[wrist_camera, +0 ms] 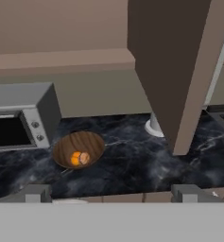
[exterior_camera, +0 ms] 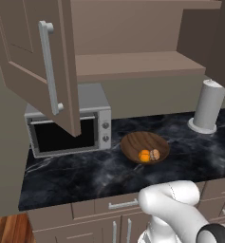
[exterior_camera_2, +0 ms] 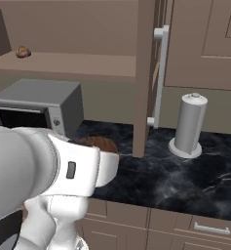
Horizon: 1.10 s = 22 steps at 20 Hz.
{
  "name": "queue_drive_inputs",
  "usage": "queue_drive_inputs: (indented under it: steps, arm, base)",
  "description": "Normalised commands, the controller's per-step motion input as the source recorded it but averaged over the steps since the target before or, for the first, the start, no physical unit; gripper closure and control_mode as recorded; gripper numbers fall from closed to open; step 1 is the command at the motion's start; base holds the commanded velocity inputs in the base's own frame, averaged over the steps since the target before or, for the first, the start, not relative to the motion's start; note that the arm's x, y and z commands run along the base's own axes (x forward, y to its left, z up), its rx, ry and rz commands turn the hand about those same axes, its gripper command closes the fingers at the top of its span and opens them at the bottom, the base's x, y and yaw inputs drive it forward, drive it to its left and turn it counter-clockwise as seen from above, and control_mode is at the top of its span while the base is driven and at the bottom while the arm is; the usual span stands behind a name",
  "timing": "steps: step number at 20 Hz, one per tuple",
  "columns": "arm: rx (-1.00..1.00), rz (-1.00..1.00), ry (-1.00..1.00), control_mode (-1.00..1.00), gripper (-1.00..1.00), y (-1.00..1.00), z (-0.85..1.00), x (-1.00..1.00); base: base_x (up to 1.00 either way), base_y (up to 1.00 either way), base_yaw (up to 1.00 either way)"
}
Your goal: Open the cabinet. Pick the orange and tangerine from the cabinet and place them into the bowl. Then close the cabinet.
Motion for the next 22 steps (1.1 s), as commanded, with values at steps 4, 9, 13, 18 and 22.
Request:
queue_drive_inputs:
  steps: [4, 9, 13, 18, 22]
  arm:
    - [0.08, 0.0, 0.0, -1.0, -1.0, -0.22, 0.0, 0.0]
    - [0.09, 0.0, 0.0, -1.0, -1.0, -0.24, 0.0, 0.0]
    - [0.09, 0.01, 0.0, -1.0, -1.0, -0.27, 0.0, 0.0]
    - [0.08, 0.03, 0.0, -1.0, -1.0, -0.25, -0.01, 0.02]
    - [0.09, 0.04, 0.0, -1.0, -1.0, -0.14, -0.07, 0.23]
  base:
    - [0.0, 0.0, 0.0]
    - [0.0, 0.0, 0.0]
    - [0.0, 0.0, 0.0]
    - [0.0, 0.0, 0.0]
    - [0.0, 0.0, 0.0]
